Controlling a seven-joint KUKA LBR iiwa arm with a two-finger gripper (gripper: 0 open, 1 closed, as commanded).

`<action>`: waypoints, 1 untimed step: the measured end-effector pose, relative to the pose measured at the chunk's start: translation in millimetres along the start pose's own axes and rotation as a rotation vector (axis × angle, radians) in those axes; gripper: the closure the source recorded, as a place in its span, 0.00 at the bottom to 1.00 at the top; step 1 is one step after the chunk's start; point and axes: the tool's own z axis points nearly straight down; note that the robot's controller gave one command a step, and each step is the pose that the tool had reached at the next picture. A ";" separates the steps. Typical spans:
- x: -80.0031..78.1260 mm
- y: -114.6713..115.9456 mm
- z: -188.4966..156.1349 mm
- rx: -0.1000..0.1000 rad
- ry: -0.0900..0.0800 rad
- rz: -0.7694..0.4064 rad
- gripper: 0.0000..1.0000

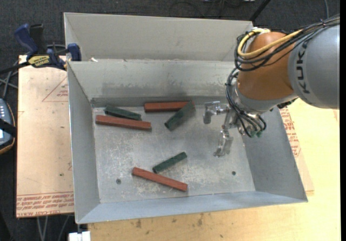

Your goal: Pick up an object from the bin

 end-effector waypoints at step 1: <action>47.1 35.5 3.4 -0.002 0.013 -0.067 0.00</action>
Offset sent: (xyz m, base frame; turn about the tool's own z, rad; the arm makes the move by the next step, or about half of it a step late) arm 0.0820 0.0600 -0.0021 -0.2024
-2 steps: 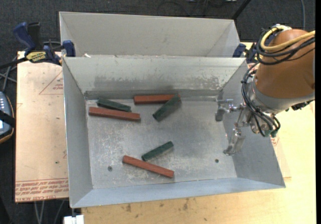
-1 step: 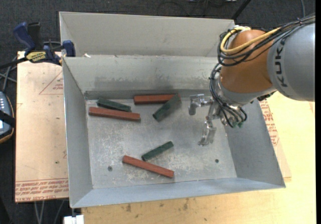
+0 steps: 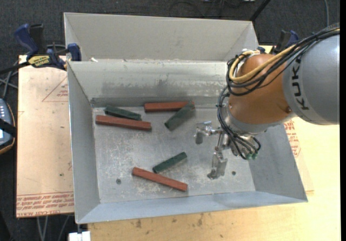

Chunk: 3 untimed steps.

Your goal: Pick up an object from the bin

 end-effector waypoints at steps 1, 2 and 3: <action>-42.8 6.9 -3.6 0.001 -0.004 -0.058 0.00; -30.9 57.1 55.4 0.002 -0.009 -0.179 0.00; -59.6 68.9 76.0 0.000 -0.007 -0.249 1.00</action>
Offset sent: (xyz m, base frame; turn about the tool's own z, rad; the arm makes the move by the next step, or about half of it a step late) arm 0.0040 0.0781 -0.0767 -0.2080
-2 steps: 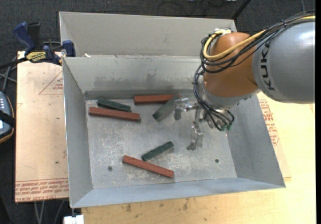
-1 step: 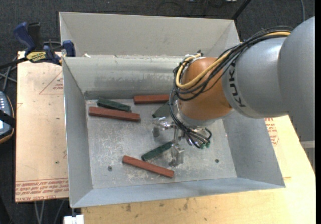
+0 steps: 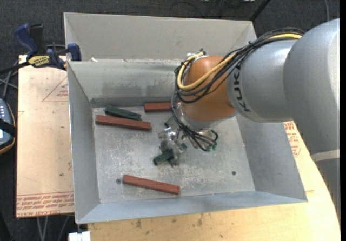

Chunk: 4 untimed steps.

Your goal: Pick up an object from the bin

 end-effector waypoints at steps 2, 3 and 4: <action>0.9 0.4 -4.0 -0.001 0.003 0.000 1.00; 1.9 0.8 -17.7 -0.001 0.006 -0.001 1.00; 0.4 0.6 -30.6 0.000 0.002 -0.001 1.00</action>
Offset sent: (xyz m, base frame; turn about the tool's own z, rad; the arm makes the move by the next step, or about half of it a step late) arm -0.0001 -0.0001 0.0465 0.0000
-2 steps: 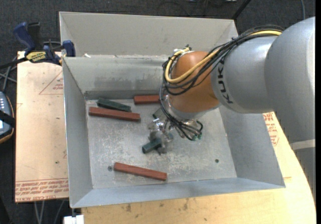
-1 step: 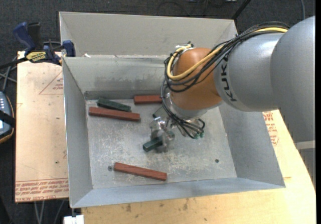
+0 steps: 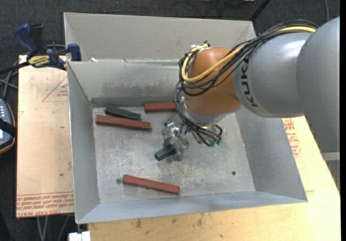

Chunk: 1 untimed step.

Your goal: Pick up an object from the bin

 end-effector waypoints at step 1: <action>-1.0 -0.1 -4.3 0.001 -0.003 0.000 1.00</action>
Offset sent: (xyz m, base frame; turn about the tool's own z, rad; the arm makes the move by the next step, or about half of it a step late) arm -0.0001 -0.0001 0.0828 0.0000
